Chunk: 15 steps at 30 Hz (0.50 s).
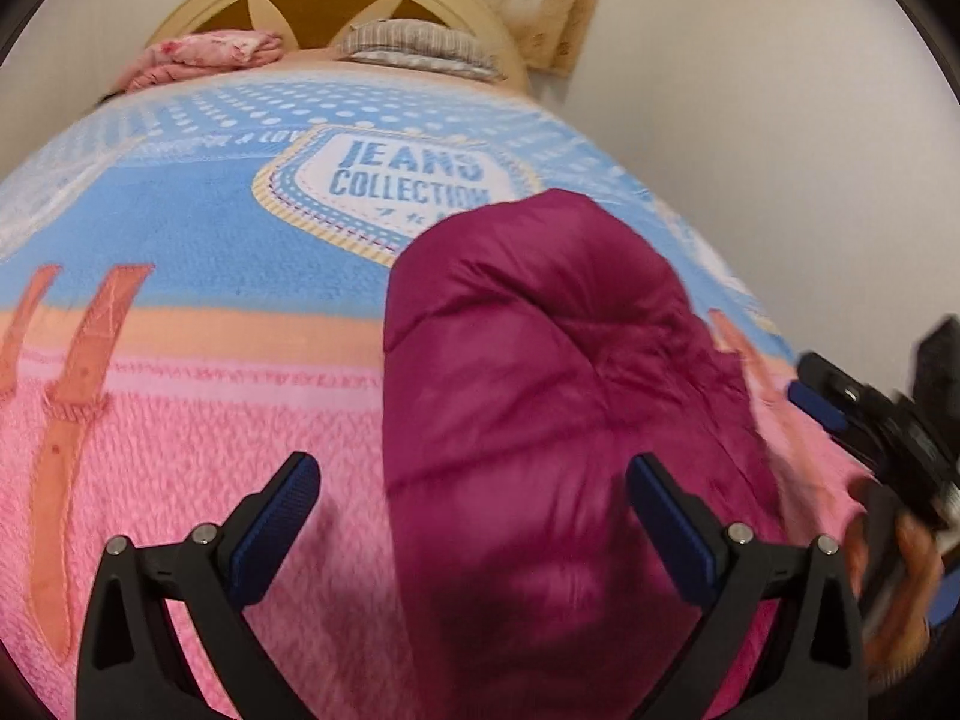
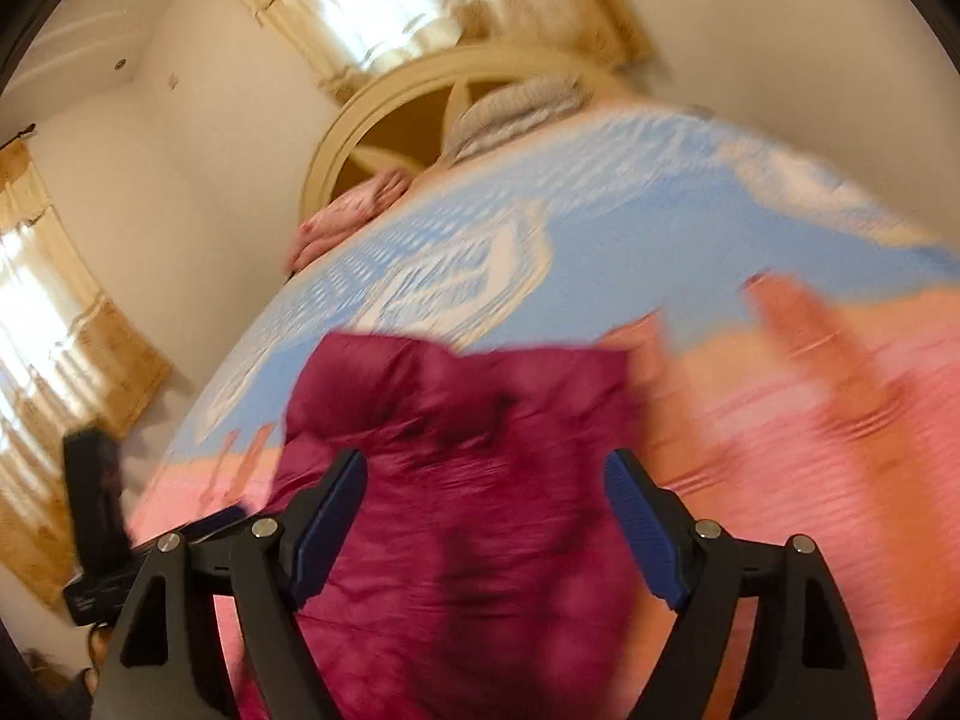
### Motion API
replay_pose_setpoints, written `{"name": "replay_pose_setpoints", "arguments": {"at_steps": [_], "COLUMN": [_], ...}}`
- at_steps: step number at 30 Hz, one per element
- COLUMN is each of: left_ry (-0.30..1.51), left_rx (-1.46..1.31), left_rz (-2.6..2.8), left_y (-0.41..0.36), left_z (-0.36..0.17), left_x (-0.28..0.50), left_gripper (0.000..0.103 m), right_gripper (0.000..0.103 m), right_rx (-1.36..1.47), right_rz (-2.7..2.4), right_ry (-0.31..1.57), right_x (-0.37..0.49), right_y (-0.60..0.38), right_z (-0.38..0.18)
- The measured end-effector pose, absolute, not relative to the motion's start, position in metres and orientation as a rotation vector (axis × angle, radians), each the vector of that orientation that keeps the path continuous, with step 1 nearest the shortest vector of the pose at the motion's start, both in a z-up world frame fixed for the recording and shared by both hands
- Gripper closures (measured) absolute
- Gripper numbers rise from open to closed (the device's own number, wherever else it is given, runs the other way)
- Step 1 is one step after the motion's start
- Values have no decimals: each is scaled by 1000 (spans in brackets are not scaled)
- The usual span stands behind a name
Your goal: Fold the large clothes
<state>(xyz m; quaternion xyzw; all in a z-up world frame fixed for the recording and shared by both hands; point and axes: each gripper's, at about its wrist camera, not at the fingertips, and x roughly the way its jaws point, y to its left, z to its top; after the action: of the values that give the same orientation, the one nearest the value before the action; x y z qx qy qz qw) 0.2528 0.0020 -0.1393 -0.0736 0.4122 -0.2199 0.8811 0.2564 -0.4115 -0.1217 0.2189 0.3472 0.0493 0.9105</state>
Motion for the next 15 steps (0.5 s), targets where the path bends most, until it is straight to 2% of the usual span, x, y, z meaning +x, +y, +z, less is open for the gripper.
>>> {"name": "replay_pose_setpoints", "arguments": {"at_steps": [9, 10, 11, 12, 13, 14, 15], "left_ry": [933, 932, 927, 925, 917, 900, 879], "left_rx": [-265, -264, -257, -253, -240, -215, -171], "left_rz": [-554, -566, -577, -593, -598, -592, -583], "left_y": [-5, -7, -10, -11, -13, -16, -19], "left_z": [-172, -172, -171, -168, -166, -162, -157], "left_x": [261, 261, 260, 257, 255, 252, 246], "left_gripper": [0, 1, 10, 17, 24, 33, 38], "right_gripper": [23, 33, 41, 58, 65, 67, 73], "right_rx": [594, 598, 599, 607, 599, 581, 577], "right_rz": [217, 215, 242, 268, 280, 281, 283], "right_ry": [910, 900, 899, 906, 913, 917, 917], "right_x": [280, 280, 281, 282, 281, 280, 279], "right_y": [-423, -423, -420, -417, -413, -408, -407], "right_z": [-191, -193, -194, -196, -197, -197, -197]}}
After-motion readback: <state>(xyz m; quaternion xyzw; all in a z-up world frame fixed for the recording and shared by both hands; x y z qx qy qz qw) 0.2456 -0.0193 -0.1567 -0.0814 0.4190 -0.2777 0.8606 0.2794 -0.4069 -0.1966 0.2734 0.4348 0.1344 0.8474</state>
